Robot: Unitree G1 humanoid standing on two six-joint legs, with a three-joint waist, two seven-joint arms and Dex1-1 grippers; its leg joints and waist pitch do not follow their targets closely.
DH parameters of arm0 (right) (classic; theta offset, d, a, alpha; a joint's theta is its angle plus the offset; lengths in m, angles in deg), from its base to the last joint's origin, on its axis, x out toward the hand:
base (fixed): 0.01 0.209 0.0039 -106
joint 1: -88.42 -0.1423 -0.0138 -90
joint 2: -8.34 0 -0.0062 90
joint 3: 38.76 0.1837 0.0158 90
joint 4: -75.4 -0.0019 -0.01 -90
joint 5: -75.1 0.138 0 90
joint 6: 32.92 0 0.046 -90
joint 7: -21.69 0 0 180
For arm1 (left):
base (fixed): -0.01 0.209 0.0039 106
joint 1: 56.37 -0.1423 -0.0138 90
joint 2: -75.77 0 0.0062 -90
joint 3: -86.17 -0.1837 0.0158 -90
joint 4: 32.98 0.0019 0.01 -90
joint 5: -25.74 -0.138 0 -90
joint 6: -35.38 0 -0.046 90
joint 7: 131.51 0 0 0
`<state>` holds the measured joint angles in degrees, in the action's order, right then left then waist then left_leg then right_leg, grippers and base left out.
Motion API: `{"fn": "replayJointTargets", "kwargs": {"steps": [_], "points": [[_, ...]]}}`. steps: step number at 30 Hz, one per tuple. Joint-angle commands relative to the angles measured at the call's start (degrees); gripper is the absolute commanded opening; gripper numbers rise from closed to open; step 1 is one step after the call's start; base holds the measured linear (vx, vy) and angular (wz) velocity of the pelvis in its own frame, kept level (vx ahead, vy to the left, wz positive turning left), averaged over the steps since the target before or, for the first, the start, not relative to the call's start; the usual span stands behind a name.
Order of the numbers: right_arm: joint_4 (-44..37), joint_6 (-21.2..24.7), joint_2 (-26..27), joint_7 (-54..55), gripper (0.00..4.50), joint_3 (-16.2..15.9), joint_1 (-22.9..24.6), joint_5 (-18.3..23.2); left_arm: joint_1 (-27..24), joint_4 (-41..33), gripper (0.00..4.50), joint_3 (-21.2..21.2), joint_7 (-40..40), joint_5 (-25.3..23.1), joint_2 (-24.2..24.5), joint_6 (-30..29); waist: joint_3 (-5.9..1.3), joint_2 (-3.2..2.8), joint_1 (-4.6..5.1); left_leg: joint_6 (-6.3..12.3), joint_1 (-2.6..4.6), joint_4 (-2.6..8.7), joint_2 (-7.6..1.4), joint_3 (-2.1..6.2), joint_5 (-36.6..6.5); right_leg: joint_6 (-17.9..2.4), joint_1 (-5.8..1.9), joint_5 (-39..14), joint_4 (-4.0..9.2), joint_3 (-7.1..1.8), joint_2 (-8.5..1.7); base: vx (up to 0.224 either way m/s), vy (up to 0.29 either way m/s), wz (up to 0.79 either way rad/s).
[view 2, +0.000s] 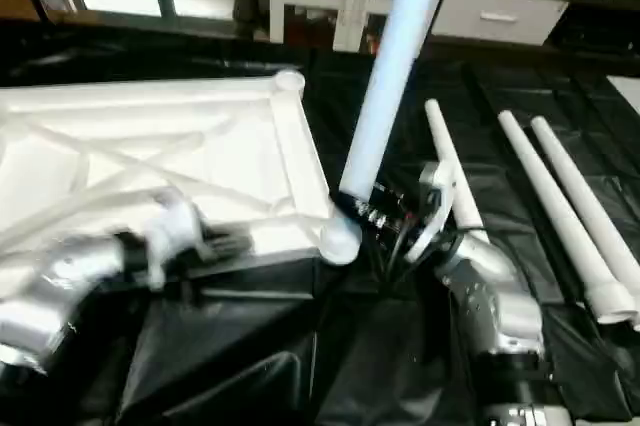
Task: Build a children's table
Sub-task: Insert table leg to table base
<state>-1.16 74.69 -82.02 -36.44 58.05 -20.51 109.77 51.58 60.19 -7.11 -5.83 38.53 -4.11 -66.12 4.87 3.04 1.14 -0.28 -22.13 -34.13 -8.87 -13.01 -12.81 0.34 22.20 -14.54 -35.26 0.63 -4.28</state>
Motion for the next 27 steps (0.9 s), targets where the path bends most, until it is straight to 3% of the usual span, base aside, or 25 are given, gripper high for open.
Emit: {"fn": "replayJointTargets", "kwargs": {"steps": [1, 3, 5, 8, 15, 20, 21, 25, 27], "points": [[-3.12, 2.81, -1.01, 0.44, 1.84, 2.25, -1.97, 3.26, 2.36, -2.91, 1.71, 3.34, 2.18, 4.91, -1.27, -3.77, -3.0, -0.75, 0.0, 7.02, 2.19, 3.84, -5.08, 2.04, 5.31, -20.51, -1.89, 21.82, 1.92, -2.26, -3.73, 0.0, 0.0, 0.0], [-4.36, 6.14, -2.37, -0.59, 1.84, 2.51, -3.47, 5.49, 4.57, -5.43, 1.85, 5.91, 4.4, 10.81, -3.3, -7.98, -2.82, -0.8, -0.23, 6.37, 2.27, 3.78, -5.24, 2.09, 3.58, -21.15, -1.97, 17.79, 2.03, -2.28, -3.87, 0.0, 0.0, 0.0], [-4.82, 6.77, -2.85, -0.95, 1.84, 2.34, -3.61, 5.61, 4.85, -6.06, 2.03, 6.29, 4.83, 11.76, -3.71, -8.87, -2.91, -0.73, -0.26, 6.59, 2.16, 3.68, -5.2, 2.15, 4.35, -20.86, -2.14, 17.78, 1.83, -2.26, -3.9, 0.0, 0.0, 0.0], [-6.61, 8.48, -6.08, -4.05, 1.84, -0.11, -4.37, 3.95, 7.67, -9.38, 2.26, 7.67, 9.09, 15.98, -8.11, -13.41, -3.17, -0.57, -0.41, 7.67, 2.01, 3.1, -5.02, 2.14, 6.69, -20.37, -2.42, 19.63, 1.67, -2.29, -3.95, 0.0, 0.0, 0.0], [-8.48, 5.82, -10.16, -7.18, 1.84, -4.95, -4.75, -1.59, 12.24, -12.07, 2.91, 9.72, 15.83, 22.42, -13.38, -17.13, -3.66, 0.03, -0.83, 8.42, 1.62, 2.43, -4.95, 2.31, 6.03, -20.41, -2.83, 17.32, 1.5, -2.28, -4.02, 0.0, 0.0, 0.0], [-9.06, 2.07, -9.61, -3.96, 1.84, -8.84, -7.23, -7.9, 16.09, -14.56, 3.22, 11.12, 18.59, 30.88, -16.64, -23.91, -4.04, -0.17, -0.94, 8.17, 1.65, 1.92, -4.8, 2.34, 7.53, -21.26, -2.66, 18.05, 1.1, -2.18, -3.95, 0.0, 0.0, 0.0], [-8.94, 2.09, -9.43, -3.59, 1.84, -8.82, -7.44, -8.02, 16.16, -14.63, 3.46, 11.09, 18.61, 31.14, -16.62, -24.24, -4.01, -0.14, -0.95, 8.14, 1.58, 1.91, -4.8, 2.36, 7.26, -21.23, -2.72, 17.57, 1.1, -2.2, -3.99, 0.0, 0.0, 0.0], [-10.68, 2.47, -8.93, -3.61, 1.84, -9.0, -8.74, -7.3, 17.81, -14.16, 3.63, 11.25, 20.03, 33.48, -17.03, -27.03, -4.03, -0.6, -1.45, 6.77, 1.72, 1.85, -4.86, 2.37, 4.77, -20.54, -2.72, 14.3, 1.17, -2.2, -3.74, 0.0, 0.0, 0.0], [-11.52, 2.12, -9.47, -4.07, 1.84, -9.72, -8.75, -8.03, 18.34, -13.9, 3.95, 11.14, 20.68, 33.73, -16.97, -27.98, -4.12, -0.74, -1.55, 6.27, 1.81, 1.84, -4.89, 2.42, 4.51, -20.28, -2.67, 14.09, 1.16, -2.15, -3.68, 0.0, 0.0, 0.0]]}}
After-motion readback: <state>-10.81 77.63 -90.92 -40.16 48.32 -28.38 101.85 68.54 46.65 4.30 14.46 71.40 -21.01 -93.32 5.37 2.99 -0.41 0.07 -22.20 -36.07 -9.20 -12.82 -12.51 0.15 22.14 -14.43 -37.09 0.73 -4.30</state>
